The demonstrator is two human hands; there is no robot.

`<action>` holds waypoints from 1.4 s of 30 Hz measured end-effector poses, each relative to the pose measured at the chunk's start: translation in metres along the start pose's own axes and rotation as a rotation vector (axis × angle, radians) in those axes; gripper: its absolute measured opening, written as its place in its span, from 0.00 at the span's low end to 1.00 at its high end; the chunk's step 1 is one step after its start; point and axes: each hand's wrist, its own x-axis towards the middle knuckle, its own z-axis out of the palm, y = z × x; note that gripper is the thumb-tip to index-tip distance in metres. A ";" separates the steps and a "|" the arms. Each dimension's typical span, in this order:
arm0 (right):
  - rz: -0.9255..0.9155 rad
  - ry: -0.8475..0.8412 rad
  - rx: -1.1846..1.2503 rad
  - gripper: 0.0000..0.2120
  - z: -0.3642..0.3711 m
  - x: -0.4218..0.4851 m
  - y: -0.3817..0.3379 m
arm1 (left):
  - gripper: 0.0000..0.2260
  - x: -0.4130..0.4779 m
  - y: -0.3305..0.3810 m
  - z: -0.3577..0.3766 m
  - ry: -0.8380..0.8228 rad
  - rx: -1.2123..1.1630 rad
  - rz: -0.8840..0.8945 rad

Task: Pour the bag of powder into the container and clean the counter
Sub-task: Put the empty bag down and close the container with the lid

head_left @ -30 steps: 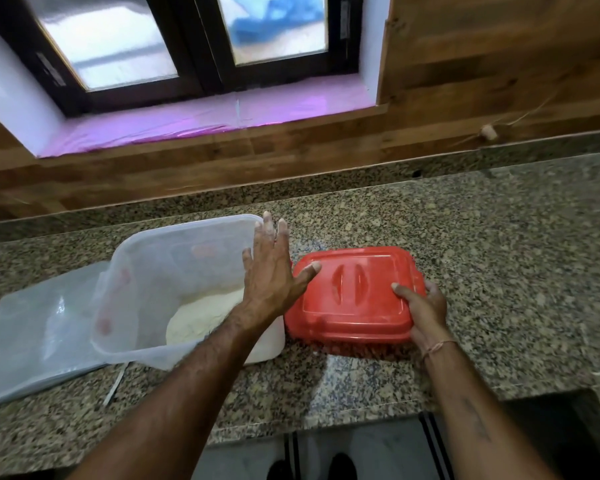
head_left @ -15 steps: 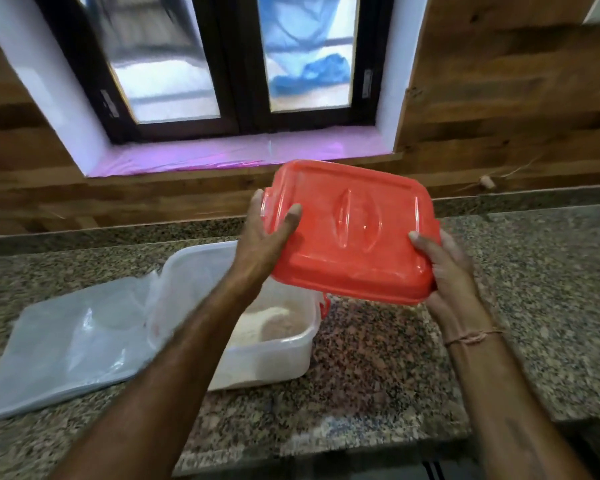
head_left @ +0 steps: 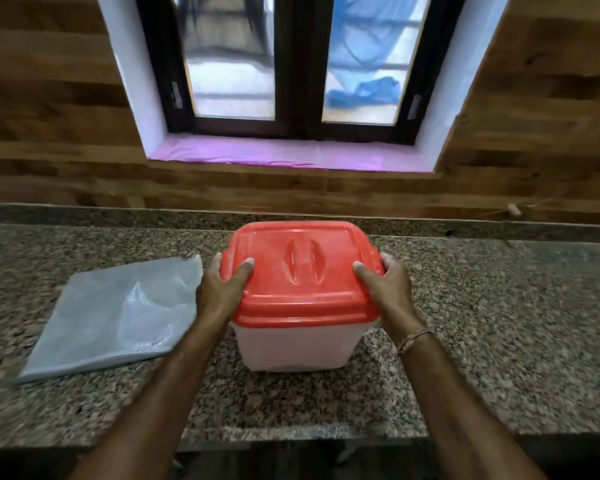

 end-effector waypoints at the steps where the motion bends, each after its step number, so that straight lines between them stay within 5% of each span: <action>1: -0.007 -0.003 -0.028 0.22 0.002 -0.001 0.003 | 0.39 0.001 -0.002 0.001 -0.007 -0.013 -0.001; 8: -0.056 -0.068 -0.228 0.33 0.012 -0.003 0.012 | 0.36 0.004 -0.005 -0.002 -0.087 0.061 -0.008; 14: -0.070 -0.090 -0.437 0.30 0.013 -0.001 0.012 | 0.36 0.007 -0.004 -0.004 -0.104 0.133 0.033; 21: 0.085 -0.141 0.093 0.32 0.007 -0.010 0.019 | 0.51 0.021 -0.012 -0.017 -0.126 0.088 -0.022; 26: 0.272 -0.079 0.329 0.48 0.009 -0.007 0.027 | 0.42 0.012 0.001 -0.017 -0.020 0.096 0.016; 29: 0.328 -0.068 0.342 0.42 0.010 -0.005 0.031 | 0.38 0.009 -0.003 -0.014 -0.013 -0.004 -0.013; 34: 0.192 0.119 0.100 0.51 0.013 0.000 0.033 | 0.35 0.009 -0.005 -0.014 -0.014 0.030 0.092; 38: 0.078 0.122 0.055 0.29 0.011 -0.009 0.019 | 0.32 0.008 -0.006 -0.016 -0.042 0.071 0.157; 42: 0.049 0.022 0.056 0.27 0.006 -0.009 0.016 | 0.29 0.004 -0.007 -0.012 -0.091 0.181 0.233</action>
